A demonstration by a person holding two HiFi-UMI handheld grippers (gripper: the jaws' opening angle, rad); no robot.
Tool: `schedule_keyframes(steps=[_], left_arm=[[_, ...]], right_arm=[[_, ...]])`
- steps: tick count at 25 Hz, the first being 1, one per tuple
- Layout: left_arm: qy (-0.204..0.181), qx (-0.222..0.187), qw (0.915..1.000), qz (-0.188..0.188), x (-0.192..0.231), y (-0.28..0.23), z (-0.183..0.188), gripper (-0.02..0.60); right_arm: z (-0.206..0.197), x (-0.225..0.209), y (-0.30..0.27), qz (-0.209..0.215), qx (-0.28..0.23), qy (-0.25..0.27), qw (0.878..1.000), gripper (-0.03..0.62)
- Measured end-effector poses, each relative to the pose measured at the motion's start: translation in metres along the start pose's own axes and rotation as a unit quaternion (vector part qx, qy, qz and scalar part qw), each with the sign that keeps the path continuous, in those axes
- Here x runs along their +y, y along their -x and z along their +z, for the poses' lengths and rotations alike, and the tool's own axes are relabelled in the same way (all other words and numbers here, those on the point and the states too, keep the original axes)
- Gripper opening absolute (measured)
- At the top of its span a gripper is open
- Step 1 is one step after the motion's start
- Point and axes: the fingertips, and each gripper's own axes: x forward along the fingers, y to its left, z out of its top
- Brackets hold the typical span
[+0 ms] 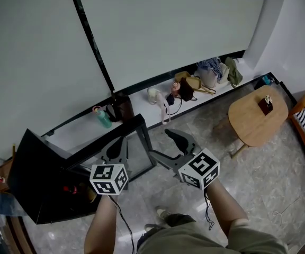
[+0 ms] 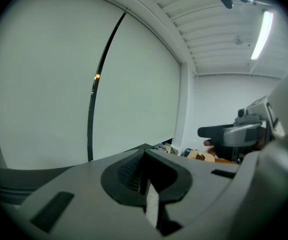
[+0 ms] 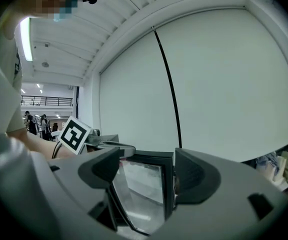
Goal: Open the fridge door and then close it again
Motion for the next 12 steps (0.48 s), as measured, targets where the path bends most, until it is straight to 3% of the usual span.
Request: schedule_keyframes(steps=[7,12], left_arm=[[-0.019,0.006,0.9998,-0.009,-0.009,0.018,0.010,0.006],[-0.021,0.004,0.9998,-0.002,-0.008,0.028,0.015,0.006]], right_arm=[[0.019,-0.015,-0.013,0.053,-0.003,0.032,0.998,0.324],[0.024,-0.026,-0.030,0.078,0.033,0.081,0.993,0.329]])
